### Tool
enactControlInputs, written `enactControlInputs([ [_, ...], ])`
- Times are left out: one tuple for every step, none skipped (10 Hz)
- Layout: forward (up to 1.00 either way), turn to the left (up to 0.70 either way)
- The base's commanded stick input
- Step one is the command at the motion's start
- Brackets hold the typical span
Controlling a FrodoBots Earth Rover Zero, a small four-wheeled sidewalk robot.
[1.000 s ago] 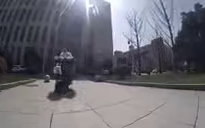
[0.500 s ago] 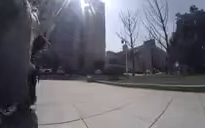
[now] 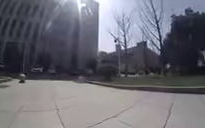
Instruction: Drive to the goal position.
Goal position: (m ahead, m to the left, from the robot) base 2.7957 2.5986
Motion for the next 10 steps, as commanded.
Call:
enactControlInputs([
  [0.7, -0.14],
  [0.7, -0.14],
  [0.7, -0.14],
  [0.7, -0.14],
  [0.7, -0.14],
  [0.7, -0.14],
  [0.7, -0.14],
  [0.7, -0.14],
  [0.7, -0.14],
  [0.7, -0.14],
])
